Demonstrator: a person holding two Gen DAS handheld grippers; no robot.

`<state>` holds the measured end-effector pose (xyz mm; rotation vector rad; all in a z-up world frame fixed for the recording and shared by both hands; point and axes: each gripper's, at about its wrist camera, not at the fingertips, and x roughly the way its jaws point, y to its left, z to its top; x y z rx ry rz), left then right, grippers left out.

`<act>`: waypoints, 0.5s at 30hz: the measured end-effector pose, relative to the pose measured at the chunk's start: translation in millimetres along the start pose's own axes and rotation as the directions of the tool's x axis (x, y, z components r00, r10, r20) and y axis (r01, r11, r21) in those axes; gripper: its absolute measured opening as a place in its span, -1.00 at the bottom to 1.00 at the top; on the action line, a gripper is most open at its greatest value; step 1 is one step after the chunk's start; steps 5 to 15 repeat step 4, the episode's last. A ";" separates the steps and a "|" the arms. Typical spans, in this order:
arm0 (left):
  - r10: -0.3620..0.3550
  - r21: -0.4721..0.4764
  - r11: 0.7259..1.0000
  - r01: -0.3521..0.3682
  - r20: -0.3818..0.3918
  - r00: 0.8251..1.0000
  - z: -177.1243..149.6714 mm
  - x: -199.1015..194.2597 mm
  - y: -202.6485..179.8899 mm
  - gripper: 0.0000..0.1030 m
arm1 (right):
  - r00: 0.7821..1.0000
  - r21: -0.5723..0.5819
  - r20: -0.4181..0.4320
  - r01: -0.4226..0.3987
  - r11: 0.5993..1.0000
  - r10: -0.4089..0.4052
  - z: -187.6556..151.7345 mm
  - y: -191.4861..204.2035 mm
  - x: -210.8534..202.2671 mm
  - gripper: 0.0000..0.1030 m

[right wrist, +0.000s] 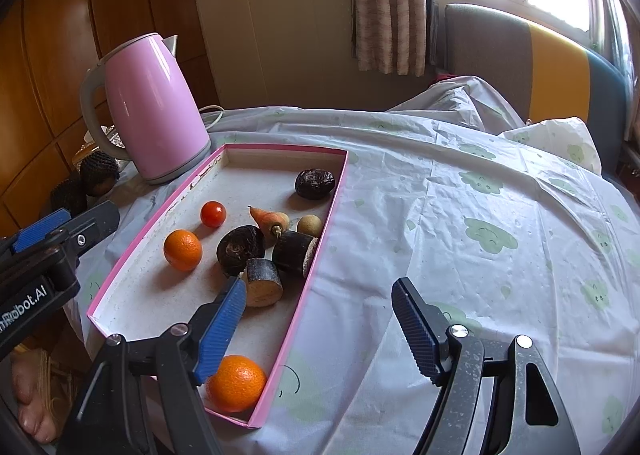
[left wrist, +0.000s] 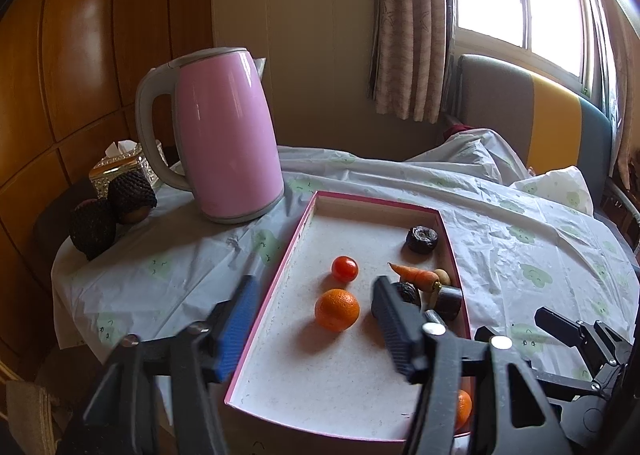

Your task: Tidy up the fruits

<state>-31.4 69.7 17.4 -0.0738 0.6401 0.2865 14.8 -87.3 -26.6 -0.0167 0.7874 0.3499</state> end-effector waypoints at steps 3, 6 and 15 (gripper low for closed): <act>-0.008 -0.009 1.000 0.008 -0.001 1.000 1.5 0.3 1.5 0.06 | 1.000 0.004 -0.002 0.002 1.000 -0.002 -1.1 -2.4 0.9 0.47; -0.019 -0.011 1.000 0.019 -0.010 1.000 1.8 1.4 1.8 0.06 | 1.000 0.005 -0.002 0.003 1.000 -0.003 -1.2 -3.8 0.9 0.47; -0.019 -0.011 1.000 0.019 -0.010 1.000 1.8 1.4 1.8 0.06 | 1.000 0.005 -0.002 0.003 1.000 -0.003 -1.2 -3.8 0.9 0.47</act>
